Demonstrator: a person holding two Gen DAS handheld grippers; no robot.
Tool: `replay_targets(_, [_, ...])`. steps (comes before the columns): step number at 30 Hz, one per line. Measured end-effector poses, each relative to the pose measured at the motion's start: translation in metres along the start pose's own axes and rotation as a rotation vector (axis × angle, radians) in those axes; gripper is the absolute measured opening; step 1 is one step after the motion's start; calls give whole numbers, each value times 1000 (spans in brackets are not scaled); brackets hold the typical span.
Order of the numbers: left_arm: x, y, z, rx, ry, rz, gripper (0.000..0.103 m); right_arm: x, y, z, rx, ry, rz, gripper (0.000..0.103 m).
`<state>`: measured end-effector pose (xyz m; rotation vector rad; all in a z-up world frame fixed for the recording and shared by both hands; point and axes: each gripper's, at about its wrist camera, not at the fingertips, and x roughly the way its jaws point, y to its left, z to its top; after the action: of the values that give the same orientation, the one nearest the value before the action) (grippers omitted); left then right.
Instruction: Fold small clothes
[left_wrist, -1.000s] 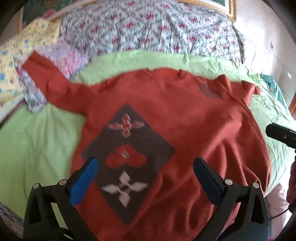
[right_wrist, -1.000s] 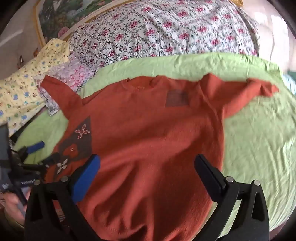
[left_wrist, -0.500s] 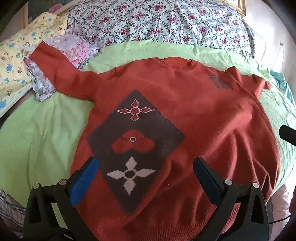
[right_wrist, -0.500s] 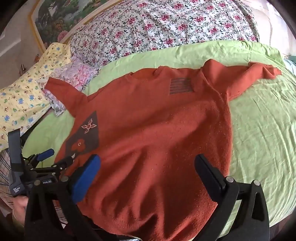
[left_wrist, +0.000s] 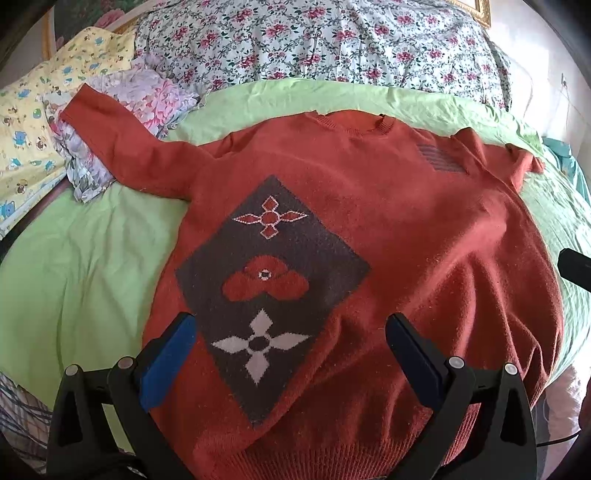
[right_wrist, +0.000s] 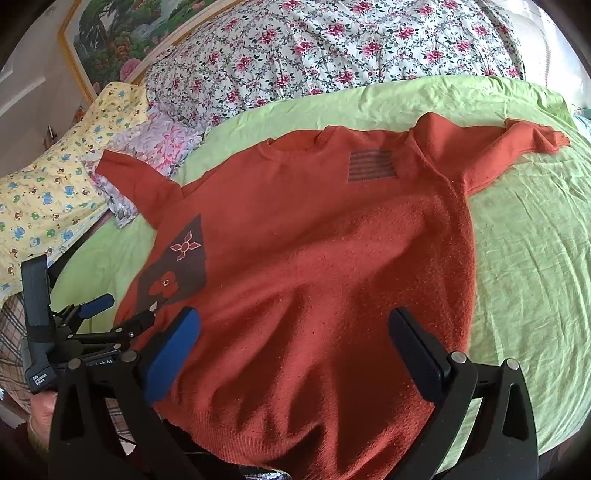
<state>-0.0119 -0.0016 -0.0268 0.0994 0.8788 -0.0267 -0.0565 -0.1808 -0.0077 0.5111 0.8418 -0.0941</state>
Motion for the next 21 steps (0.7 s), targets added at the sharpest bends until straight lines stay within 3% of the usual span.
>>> replay_targets(21, [2, -1, -4, 10, -7, 12, 102, -4, 9, 1, -5, -14, 28, 102])
